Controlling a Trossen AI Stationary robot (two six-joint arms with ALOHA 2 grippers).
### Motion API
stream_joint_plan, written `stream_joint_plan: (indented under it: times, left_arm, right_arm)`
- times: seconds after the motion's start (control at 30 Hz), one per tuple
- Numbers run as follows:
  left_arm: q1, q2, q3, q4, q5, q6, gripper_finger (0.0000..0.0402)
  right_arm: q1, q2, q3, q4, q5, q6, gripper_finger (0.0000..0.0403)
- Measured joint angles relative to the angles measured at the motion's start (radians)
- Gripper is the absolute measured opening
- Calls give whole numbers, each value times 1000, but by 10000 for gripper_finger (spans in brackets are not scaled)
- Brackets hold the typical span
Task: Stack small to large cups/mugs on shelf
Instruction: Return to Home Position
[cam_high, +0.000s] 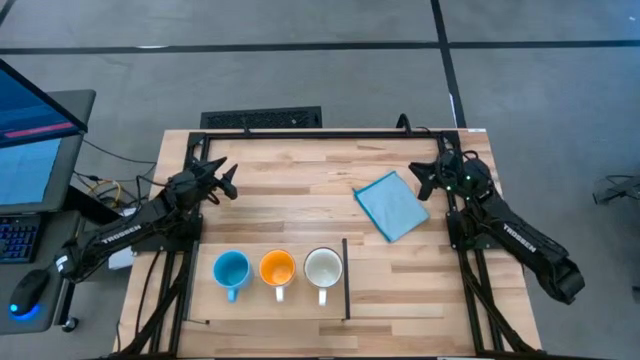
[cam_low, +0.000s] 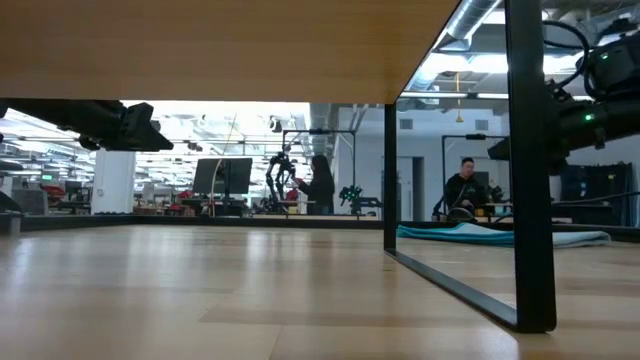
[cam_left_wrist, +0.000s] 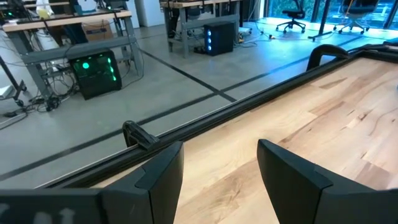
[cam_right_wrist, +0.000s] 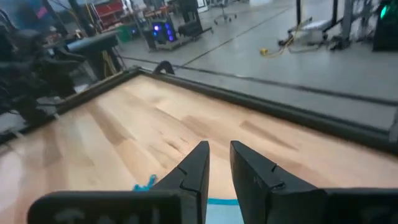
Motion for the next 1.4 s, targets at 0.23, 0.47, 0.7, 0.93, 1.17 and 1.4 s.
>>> stream_joint_plan:
  times: [0.23, 0.47, 0.7, 0.93, 1.17, 1.4]
  left_arm:
    - [0, 0, 0, 0, 0, -5, 197]
    - [0, 0, 0, 0, -1, -9, 197]
    - [-2, -26, -1, 1, -1, -6, 197]
    - [-2, -134, -1, 2, -2, -5, 197]
    - [-2, -228, -2, 2, -2, -6, 197]
    - [-2, -238, -2, 3, -4, -5, 197]
  right_arm:
    - [0, -1, 0, 178, -99, 3, 86]
    - [0, -33, 0, 240, -102, -2, 86]
    - [0, -38, 0, 168, -102, 40, 86]
    - [-2, -38, 0, 173, -99, 17, 86]
    - [-2, -38, -1, 173, -99, -2, 86]
    - [-2, -38, -1, 173, -99, -2, 86]
